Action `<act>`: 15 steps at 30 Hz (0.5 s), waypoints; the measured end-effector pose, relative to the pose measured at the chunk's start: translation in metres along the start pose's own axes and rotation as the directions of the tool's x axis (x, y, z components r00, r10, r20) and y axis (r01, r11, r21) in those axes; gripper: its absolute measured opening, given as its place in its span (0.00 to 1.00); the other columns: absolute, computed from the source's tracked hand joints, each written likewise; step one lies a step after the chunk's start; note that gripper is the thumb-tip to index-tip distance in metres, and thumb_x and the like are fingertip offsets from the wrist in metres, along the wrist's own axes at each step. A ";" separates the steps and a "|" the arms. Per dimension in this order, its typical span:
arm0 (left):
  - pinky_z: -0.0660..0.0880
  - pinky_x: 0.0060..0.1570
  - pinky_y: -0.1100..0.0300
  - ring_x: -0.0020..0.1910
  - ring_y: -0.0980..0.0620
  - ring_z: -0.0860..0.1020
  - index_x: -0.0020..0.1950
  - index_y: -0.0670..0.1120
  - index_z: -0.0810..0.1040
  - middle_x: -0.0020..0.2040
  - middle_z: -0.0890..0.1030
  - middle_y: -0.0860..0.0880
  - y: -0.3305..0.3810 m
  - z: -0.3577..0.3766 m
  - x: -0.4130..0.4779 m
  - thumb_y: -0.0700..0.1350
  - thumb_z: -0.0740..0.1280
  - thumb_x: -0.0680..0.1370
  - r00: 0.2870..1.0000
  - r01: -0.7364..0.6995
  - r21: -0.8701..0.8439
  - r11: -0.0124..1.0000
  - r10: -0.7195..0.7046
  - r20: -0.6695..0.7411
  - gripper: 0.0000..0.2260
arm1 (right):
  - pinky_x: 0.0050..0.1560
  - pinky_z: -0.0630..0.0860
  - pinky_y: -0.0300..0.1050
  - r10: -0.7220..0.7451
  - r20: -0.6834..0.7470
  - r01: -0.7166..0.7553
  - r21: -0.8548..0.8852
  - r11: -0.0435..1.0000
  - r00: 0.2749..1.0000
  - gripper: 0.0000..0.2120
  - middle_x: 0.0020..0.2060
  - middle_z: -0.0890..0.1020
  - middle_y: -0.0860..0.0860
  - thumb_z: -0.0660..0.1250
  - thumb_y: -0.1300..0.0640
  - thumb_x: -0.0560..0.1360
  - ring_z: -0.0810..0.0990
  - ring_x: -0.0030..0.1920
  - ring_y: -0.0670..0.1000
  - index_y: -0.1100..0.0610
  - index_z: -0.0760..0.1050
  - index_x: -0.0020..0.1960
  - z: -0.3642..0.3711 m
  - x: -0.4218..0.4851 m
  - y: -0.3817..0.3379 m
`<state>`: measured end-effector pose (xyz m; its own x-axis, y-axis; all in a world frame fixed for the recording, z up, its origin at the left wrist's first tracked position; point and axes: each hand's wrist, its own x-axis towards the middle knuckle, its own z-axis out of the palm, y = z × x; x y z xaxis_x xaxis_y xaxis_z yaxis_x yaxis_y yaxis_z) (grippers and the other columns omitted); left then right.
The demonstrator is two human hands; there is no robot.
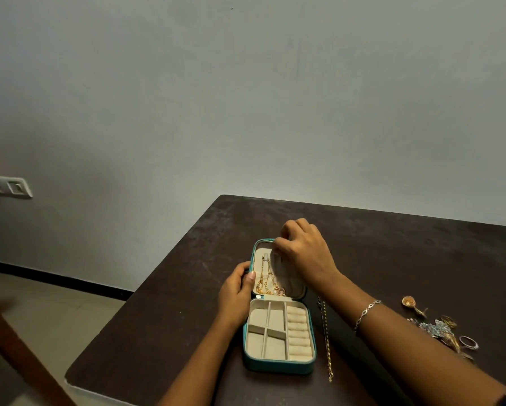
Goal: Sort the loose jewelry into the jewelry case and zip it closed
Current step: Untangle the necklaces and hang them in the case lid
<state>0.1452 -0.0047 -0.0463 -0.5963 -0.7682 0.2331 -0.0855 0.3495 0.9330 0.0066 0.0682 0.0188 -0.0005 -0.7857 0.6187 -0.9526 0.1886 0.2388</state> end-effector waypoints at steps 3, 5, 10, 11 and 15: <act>0.76 0.45 0.62 0.48 0.55 0.79 0.61 0.47 0.73 0.51 0.79 0.50 0.000 0.000 0.000 0.42 0.57 0.81 1.000 0.004 -0.007 1.000 -0.004 0.009 0.11 | 0.30 0.71 0.43 0.026 -0.029 -0.025 0.040 0.999 0.999 0.15 0.36 0.78 0.54 0.80 0.58 0.56 0.77 0.37 0.54 0.57 0.79 0.38 0.002 0.001 0.001; 0.76 0.43 0.65 0.48 0.56 0.78 0.61 0.48 0.72 0.51 0.79 0.50 0.000 -0.001 -0.001 0.42 0.57 0.81 1.000 0.002 -0.014 1.000 -0.002 0.013 0.11 | 0.31 0.72 0.44 0.051 -0.049 -0.047 0.094 0.994 0.997 0.16 0.37 0.78 0.54 0.79 0.60 0.57 0.77 0.37 0.54 0.57 0.77 0.41 0.004 0.001 0.000; 0.77 0.47 0.60 0.50 0.54 0.79 0.62 0.47 0.73 0.54 0.80 0.48 0.000 0.000 0.000 0.42 0.57 0.81 1.000 0.014 -0.025 1.000 -0.014 0.015 0.11 | 0.39 0.70 0.46 0.176 0.022 -0.175 0.310 0.935 0.984 0.10 0.45 0.78 0.55 0.71 0.63 0.67 0.75 0.46 0.56 0.58 0.75 0.48 0.003 0.003 0.007; 0.77 0.47 0.60 0.50 0.54 0.79 0.61 0.48 0.72 0.54 0.80 0.49 0.000 0.000 -0.001 0.42 0.57 0.81 1.000 0.017 -0.033 0.999 -0.017 0.020 0.11 | 0.41 0.71 0.46 0.191 0.057 -0.199 0.362 0.911 0.980 0.10 0.47 0.77 0.55 0.71 0.61 0.69 0.73 0.48 0.54 0.58 0.75 0.49 0.003 0.003 0.010; 0.77 0.50 0.56 0.51 0.53 0.79 0.57 0.51 0.73 0.53 0.80 0.49 0.002 -0.001 -0.002 0.41 0.58 0.80 1.000 0.003 -0.063 0.998 -0.003 0.006 0.09 | 0.46 0.70 0.42 0.255 0.085 -0.259 0.543 0.799 0.963 0.07 0.46 0.75 0.50 0.69 0.58 0.71 0.70 0.48 0.46 0.57 0.74 0.48 -0.008 -0.001 0.016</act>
<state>0.1467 -0.0026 -0.0449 -0.6007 -0.7660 0.2290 -0.0368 0.3126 0.9492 -0.0064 0.0764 0.0284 -0.2690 -0.7586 0.5934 -0.9260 0.0343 -0.3759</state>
